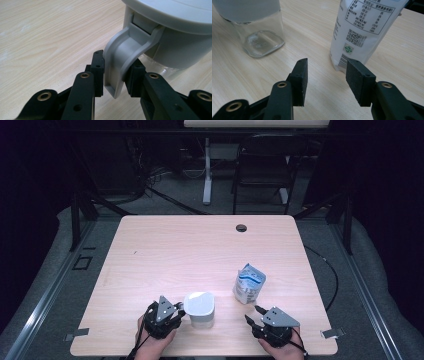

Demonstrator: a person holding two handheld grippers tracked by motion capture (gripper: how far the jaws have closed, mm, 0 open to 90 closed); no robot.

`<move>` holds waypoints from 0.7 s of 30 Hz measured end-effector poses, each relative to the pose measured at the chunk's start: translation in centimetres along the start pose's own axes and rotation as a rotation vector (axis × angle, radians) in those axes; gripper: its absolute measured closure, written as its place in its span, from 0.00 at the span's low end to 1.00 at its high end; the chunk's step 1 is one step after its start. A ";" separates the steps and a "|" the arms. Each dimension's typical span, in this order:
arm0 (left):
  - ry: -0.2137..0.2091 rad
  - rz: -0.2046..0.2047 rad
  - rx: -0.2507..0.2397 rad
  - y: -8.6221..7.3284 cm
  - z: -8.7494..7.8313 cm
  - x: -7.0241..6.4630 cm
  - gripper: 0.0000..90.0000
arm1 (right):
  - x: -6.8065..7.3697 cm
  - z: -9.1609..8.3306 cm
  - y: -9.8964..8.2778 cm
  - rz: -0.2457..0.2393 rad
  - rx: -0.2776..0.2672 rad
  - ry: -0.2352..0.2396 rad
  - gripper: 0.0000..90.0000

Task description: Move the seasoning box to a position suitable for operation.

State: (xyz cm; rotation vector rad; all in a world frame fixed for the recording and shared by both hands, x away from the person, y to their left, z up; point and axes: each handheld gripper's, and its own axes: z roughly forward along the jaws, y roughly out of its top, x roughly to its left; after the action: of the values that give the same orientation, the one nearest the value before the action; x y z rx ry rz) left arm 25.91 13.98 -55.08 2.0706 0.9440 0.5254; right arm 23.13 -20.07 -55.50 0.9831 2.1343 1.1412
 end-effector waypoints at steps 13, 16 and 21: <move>-0.023 -0.009 -0.002 0.0 -0.1 0.2 0.79 | 0.3 0.3 0.1 -0.004 0.002 0.000 0.57; -0.040 -0.020 -0.008 0.0 -0.2 0.4 0.77 | 0.4 0.3 0.1 -0.005 -0.001 0.001 0.56; -0.037 -0.043 -0.011 -0.1 -0.9 0.5 0.69 | 0.4 0.4 0.1 -0.001 -0.001 0.000 0.55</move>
State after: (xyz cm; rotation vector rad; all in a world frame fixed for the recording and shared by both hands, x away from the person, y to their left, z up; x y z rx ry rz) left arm 25.64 14.84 -54.62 2.0388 0.9602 0.4673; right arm 23.25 -19.49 -55.63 0.9811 2.1336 1.1423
